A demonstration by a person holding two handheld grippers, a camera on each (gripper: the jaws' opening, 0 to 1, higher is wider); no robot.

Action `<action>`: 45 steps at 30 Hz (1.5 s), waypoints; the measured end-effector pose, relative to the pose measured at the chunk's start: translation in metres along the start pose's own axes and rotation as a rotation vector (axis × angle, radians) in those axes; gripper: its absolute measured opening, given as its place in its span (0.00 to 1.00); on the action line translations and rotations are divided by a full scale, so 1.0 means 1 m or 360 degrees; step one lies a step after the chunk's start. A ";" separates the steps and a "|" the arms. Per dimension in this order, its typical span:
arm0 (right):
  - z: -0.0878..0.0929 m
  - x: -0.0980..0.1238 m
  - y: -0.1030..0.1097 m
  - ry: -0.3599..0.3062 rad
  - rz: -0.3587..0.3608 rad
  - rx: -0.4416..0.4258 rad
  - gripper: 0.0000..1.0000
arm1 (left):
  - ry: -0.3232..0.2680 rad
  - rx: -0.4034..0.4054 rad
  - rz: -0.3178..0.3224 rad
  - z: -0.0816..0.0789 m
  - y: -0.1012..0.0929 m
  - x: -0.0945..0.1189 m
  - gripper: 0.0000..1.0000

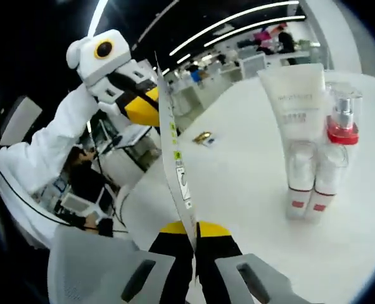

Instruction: Arrange the skincare products in the storage area until every visible bottle or jar stands upright without overlapping.

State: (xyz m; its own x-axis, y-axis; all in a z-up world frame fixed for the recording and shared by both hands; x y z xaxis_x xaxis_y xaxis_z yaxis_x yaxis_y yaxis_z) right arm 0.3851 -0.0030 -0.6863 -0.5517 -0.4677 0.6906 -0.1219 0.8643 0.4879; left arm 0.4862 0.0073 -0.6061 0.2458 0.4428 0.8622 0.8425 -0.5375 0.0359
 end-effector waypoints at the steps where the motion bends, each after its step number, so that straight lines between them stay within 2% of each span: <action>1: 0.000 -0.001 -0.001 0.0009 0.0001 -0.0011 0.00 | 0.0006 0.0008 -0.0011 0.001 0.001 -0.003 0.02; 8: 0.014 -0.012 -0.009 0.0101 -0.0033 -0.0186 0.00 | 0.0110 0.0071 -0.0049 0.010 -0.001 -0.028 0.02; 15: 0.019 -0.018 -0.015 0.0152 -0.0011 -0.0200 0.00 | 0.0212 0.0099 -0.0101 0.012 0.005 -0.051 0.02; 20: 0.022 -0.028 -0.020 0.0185 -0.0019 -0.0229 0.00 | 0.0354 0.0043 -0.0152 0.018 0.010 -0.066 0.03; 25: 0.023 -0.033 -0.025 0.0201 0.0017 -0.0207 0.00 | 0.0410 0.0087 -0.0146 0.024 0.018 -0.081 0.02; 32: 0.022 -0.037 -0.034 0.0201 0.0058 -0.0188 0.00 | 0.0500 0.0015 -0.0204 0.027 0.029 -0.096 0.03; 36: 0.023 -0.040 -0.038 0.0210 0.0124 -0.0129 0.00 | 0.0520 -0.0003 -0.0207 0.027 0.027 -0.103 0.03; 41: 0.024 -0.042 -0.043 0.0226 0.0195 -0.0034 0.00 | 0.0559 -0.0085 -0.0227 0.030 0.029 -0.110 0.03; 42: 0.024 -0.042 -0.045 0.0238 0.0233 0.0016 0.00 | 0.0565 -0.0081 -0.0226 0.031 0.030 -0.112 0.03; 45: 0.024 -0.044 -0.046 0.0248 0.0254 0.0049 0.00 | 0.0561 -0.0076 -0.0216 0.034 0.035 -0.117 0.03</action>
State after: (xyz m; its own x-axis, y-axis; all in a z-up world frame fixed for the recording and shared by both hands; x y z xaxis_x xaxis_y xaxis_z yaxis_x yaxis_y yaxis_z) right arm 0.3954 -0.0175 -0.7514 -0.4319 -0.3455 0.8331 -0.0698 0.9338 0.3510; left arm 0.5033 -0.0390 -0.7225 -0.0534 0.2424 0.9687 0.8308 -0.5275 0.1777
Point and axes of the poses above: the point that each gripper's makers call its tool centre point, and the gripper's own axes: x roughly backward along the fingers, y roughly to its left, z roughly out of its underside, the point moved 3 cm from there along x, roughly backward along the fingers, and after that the axes turned 13 degrees about y, right-handed, at the moved point
